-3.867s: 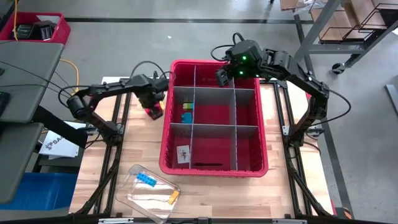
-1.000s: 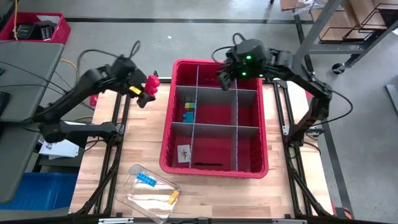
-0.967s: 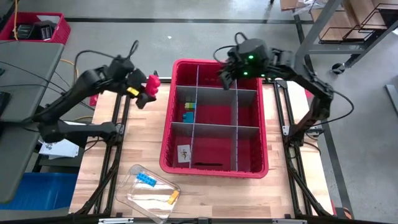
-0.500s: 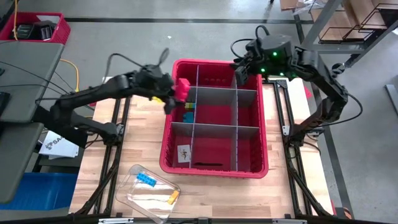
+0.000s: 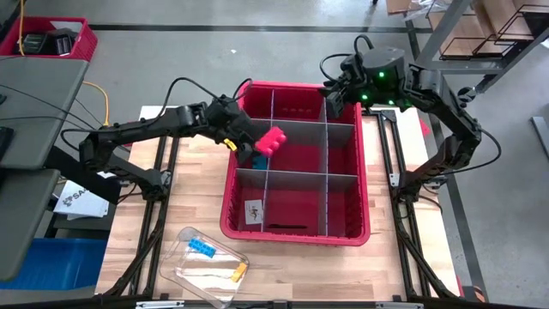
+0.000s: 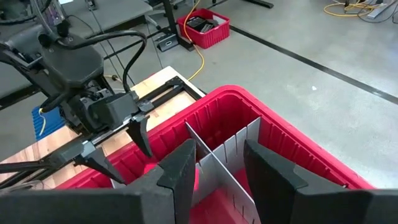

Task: Sort blocks
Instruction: Move the orange block

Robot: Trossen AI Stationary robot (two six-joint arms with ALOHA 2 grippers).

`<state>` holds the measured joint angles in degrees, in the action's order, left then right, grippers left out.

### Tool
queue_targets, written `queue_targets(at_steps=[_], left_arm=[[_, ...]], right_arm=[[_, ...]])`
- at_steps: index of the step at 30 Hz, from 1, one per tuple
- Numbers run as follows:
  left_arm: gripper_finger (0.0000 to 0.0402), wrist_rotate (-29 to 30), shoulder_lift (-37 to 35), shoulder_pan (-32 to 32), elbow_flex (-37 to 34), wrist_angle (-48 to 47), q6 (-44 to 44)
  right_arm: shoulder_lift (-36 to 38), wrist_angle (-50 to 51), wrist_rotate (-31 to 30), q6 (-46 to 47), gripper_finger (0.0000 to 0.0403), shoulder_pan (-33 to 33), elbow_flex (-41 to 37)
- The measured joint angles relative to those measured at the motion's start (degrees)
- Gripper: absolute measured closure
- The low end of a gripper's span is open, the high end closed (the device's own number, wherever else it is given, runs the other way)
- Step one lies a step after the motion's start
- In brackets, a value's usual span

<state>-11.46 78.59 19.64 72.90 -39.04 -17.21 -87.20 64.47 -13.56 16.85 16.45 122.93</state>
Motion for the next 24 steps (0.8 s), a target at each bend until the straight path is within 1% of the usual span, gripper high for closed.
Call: queue_targets(at_steps=[3, 8, 11, 14, 18, 24], left_arm=[[0.0061, -0.27, 0.00, 0.02, 0.48, -0.68, -0.63], [0.0057, -3.36, -0.24, 0.00, 6.21, -2.59, 0.06], [0.0056, -2.94, -1.10, -0.22, 9.38, -5.94, 2.76], [0.0056, -1.83, -2.45, -0.26, 10.63, -7.26, 3.61], [0.0056, 1.05, -3.38, -0.72, 10.75, -7.08, 2.95], [0.0055, 1.59, -3.50, -1.36, 10.73, -3.29, 1.83]], right_arm=[[0.00, 0.01, 0.04, -0.42, 0.0274, 0.00, 0.01], [0.00, 0.03, 0.04, -0.86, 0.0274, 0.00, 0.00], [0.00, 0.67, 0.74, -0.87, 0.0274, 0.00, 0.02], [0.00, 3.26, 1.69, -1.26, 0.0274, 0.00, 0.00], [-0.01, 6.99, 1.70, -1.91, 0.0274, 0.00, 0.00], [-0.02, 9.40, 1.70, -1.96, 0.0274, 0.00, 0.00]])
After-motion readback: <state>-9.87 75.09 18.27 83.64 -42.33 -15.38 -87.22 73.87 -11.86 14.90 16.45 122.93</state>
